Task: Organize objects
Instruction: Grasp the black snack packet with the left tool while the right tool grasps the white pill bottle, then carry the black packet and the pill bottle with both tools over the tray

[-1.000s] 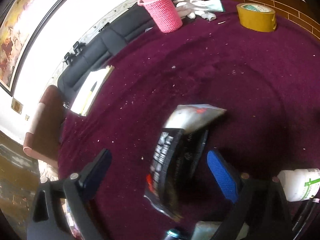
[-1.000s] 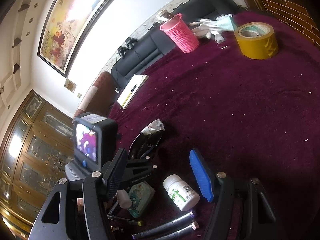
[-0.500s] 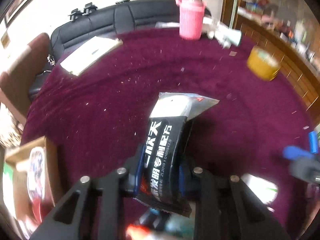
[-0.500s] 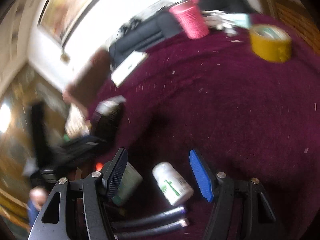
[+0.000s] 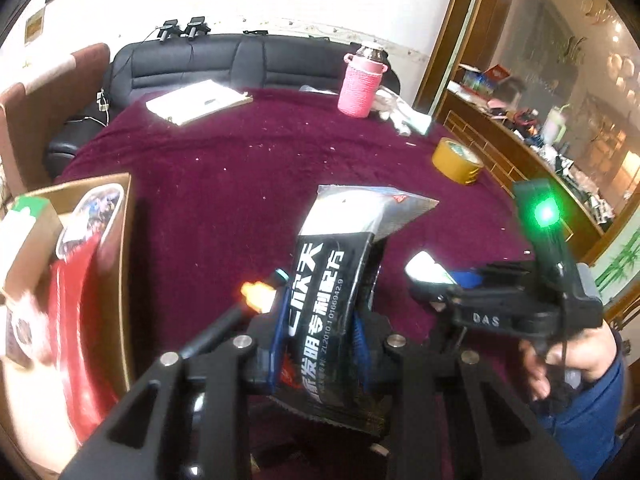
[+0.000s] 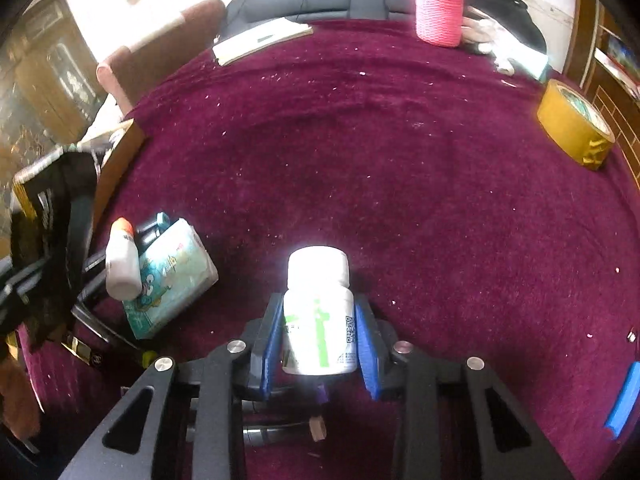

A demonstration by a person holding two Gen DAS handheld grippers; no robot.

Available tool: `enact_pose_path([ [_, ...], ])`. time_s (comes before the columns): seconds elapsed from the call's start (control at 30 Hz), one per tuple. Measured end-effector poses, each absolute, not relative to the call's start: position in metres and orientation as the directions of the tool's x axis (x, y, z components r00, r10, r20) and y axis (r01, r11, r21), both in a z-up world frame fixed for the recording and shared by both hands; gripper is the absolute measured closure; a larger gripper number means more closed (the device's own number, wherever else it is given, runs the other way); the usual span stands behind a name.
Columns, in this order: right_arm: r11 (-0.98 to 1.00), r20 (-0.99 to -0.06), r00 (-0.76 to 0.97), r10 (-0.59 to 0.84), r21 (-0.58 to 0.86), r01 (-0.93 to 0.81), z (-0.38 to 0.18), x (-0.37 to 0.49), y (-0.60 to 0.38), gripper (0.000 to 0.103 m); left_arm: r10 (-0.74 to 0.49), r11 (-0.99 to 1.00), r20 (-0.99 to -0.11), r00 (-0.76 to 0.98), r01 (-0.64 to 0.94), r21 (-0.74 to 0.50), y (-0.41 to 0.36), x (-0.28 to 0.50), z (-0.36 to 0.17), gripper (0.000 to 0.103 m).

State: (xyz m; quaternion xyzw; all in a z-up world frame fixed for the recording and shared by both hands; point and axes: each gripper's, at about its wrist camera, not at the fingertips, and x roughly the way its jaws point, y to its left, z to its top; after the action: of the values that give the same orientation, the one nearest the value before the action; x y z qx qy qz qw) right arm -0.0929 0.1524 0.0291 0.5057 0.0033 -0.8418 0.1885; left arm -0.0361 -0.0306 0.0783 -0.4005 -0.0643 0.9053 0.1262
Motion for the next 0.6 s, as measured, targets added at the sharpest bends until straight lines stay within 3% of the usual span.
enact_pose_path([
  [0.3,-0.897,-0.746,-0.513,-0.424,0.268,0.353,0.057,-0.08,0.134,0.067,0.335,-0.936,-0.658,-0.674,-0.158,-0.314,-0.039,-0.033,0.067,0.075],
  [0.6,-0.89,-0.736,-0.517,-0.438,0.271,0.367,0.056,-0.077,0.124,0.066,0.338,-0.935,-0.664,-0.667,-0.159,-0.316,-0.036,-0.034,0.058,0.075],
])
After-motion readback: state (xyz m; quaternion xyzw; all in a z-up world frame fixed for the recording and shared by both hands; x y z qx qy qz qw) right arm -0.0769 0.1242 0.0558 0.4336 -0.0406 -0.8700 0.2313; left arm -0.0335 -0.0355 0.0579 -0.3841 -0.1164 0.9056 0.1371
